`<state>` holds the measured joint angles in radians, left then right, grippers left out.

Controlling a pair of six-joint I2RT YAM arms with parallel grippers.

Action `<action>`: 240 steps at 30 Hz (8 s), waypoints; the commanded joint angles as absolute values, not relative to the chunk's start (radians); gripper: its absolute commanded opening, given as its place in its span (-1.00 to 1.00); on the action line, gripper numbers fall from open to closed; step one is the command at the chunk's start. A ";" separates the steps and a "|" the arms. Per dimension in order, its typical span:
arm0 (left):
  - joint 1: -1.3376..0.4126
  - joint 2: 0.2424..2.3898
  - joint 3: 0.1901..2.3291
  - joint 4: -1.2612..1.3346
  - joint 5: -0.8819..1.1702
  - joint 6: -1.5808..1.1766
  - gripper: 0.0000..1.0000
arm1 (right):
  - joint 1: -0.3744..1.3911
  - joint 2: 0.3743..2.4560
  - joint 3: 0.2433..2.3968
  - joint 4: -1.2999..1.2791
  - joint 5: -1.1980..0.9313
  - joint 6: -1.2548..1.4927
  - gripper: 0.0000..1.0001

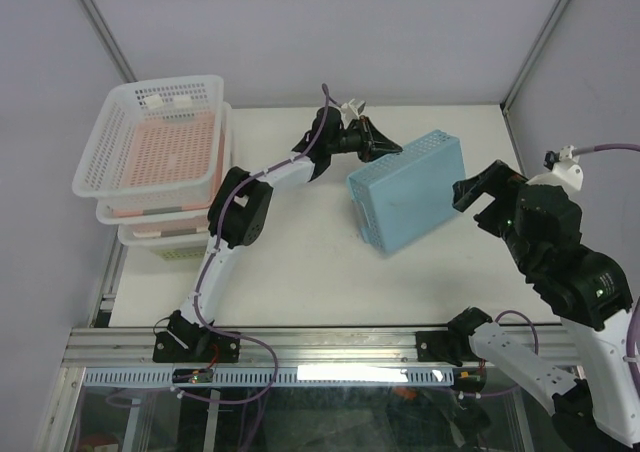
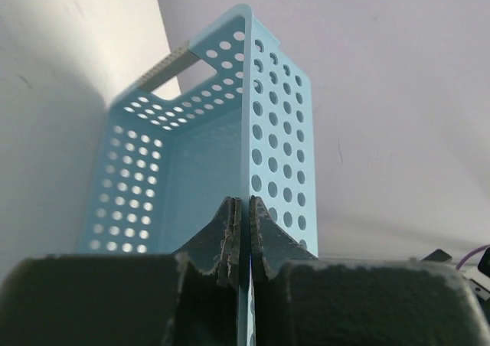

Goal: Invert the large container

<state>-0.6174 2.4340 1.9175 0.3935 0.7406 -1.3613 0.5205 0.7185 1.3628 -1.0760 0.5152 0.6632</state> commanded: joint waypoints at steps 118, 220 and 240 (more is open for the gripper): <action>-0.780 1.934 1.512 -0.150 0.472 -0.685 0.98 | -0.318 0.708 0.857 -1.073 -0.136 0.752 0.86; -0.827 1.739 1.407 -0.344 0.303 -0.537 0.98 | 0.069 1.581 1.052 -0.219 0.100 0.455 -0.05; -0.827 1.741 1.335 -0.340 0.315 -0.538 0.98 | 0.069 2.028 1.596 -0.397 0.197 0.338 -0.41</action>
<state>-0.8188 1.7596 1.3407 -0.3771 0.2970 -0.5419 0.0700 1.9842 1.4948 -0.3496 0.1055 0.3637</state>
